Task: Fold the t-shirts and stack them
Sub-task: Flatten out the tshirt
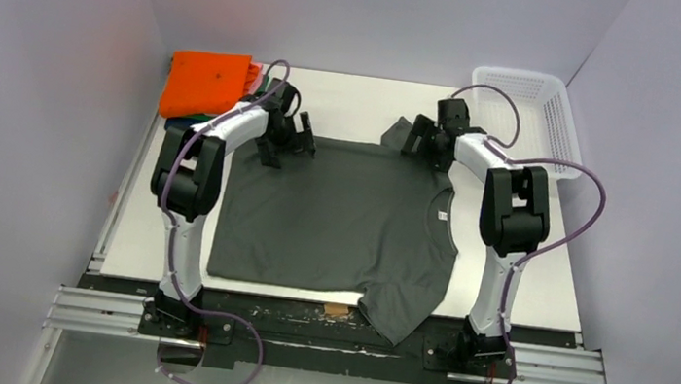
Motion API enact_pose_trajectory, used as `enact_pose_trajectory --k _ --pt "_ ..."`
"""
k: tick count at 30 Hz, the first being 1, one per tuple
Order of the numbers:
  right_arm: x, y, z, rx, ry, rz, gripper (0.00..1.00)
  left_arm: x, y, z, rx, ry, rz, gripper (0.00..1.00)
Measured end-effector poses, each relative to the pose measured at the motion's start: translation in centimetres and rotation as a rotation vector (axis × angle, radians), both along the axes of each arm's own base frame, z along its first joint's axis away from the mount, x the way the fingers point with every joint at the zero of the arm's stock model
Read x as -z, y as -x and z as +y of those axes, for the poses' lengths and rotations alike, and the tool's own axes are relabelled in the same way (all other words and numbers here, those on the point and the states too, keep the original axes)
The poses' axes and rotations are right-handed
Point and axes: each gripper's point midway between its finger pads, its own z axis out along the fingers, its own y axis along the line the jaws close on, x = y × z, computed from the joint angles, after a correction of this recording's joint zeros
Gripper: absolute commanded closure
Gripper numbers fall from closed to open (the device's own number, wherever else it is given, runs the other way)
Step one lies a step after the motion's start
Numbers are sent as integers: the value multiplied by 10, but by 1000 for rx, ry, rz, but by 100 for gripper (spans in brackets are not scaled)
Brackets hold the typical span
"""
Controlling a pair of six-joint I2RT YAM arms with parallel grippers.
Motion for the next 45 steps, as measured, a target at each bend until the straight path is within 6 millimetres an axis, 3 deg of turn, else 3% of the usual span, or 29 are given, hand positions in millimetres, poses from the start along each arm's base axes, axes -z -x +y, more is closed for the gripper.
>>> enact_pose_trajectory --k 16,26,32,36,39,41,45 --pt "-8 -93 -26 128 -129 -69 16 -13 -104 -59 -10 224 -22 0" --pt "-12 -110 -42 176 -160 -92 16 -21 -153 -78 -42 409 -99 0" --pt "-13 -121 -45 151 -147 -116 15 -27 -175 -73 -64 483 -153 0" --pt "-16 -119 -43 108 -118 -125 11 -28 -175 -62 -44 453 -176 0" --pt "-25 -108 -40 73 -97 -130 9 -36 -157 -53 -19 392 -167 0" --pt "-38 -93 -35 48 -85 -134 9 -56 -136 -48 4 348 -171 0" --pt "-90 -64 -21 -13 -73 -212 8 -127 -77 -36 47 254 -261 0"
